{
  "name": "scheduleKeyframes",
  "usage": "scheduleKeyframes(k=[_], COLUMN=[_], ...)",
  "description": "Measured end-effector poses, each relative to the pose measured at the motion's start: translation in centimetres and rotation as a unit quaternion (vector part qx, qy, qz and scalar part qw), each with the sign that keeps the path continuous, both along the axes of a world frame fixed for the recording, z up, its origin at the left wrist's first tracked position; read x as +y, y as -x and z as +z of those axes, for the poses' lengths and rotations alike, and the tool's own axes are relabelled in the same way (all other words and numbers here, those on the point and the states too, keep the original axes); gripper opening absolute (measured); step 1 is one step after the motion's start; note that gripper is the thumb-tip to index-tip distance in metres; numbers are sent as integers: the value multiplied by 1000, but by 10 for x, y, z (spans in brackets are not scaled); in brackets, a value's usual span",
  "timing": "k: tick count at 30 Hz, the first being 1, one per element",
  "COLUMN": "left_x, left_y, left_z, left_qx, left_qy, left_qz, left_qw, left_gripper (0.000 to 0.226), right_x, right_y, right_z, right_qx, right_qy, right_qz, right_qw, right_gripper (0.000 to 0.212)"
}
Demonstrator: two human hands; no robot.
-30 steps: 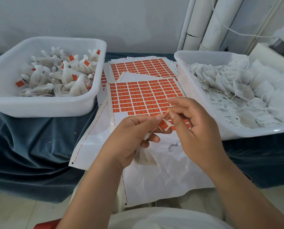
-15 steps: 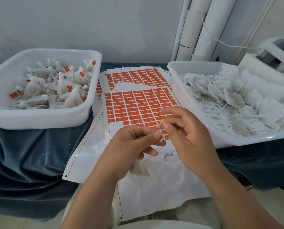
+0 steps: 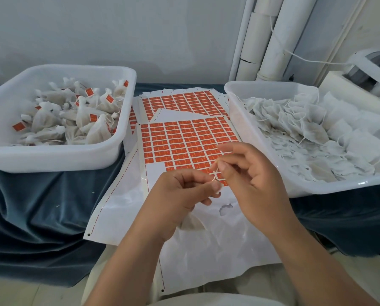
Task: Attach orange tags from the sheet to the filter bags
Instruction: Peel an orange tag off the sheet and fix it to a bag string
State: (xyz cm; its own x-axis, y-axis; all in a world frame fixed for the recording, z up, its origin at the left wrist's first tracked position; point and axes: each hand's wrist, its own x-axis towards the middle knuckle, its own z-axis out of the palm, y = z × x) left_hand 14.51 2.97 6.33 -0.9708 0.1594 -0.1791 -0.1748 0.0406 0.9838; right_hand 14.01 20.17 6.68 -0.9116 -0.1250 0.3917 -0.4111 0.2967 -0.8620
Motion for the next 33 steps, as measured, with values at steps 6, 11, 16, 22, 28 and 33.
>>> scheduleKeyframes(k=[6, 11, 16, 22, 28, 33], left_x=[9, 11, 5, 1, 5, 11], left_y=[-4, -5, 1, 4, 2, -1], left_z=[-2, -6, -6, -7, -9, -5], left_qx=[22, 30, -26, -50, 47, -7], left_qy=[-28, -72, -124, -143, -21, -70], left_qz=[53, 83, 45, 22, 83, 82], left_qw=[998, 993, 991, 988, 995, 994], left_gripper=[6, 14, 18, 20, 13, 21], right_x=[1, 1, 1, 6, 1, 2], right_y=[2, 1, 2, 3, 4, 5], right_z=[4, 2, 4, -1, -5, -6], right_qx=[-84, -128, -84, -86, -96, -131], right_qy=[83, -73, -92, -100, -103, -77], right_qz=[-16, 32, 52, 37, 28, 37], right_qw=[993, 989, 991, 991, 990, 988], right_gripper=[23, 34, 29, 22, 25, 30])
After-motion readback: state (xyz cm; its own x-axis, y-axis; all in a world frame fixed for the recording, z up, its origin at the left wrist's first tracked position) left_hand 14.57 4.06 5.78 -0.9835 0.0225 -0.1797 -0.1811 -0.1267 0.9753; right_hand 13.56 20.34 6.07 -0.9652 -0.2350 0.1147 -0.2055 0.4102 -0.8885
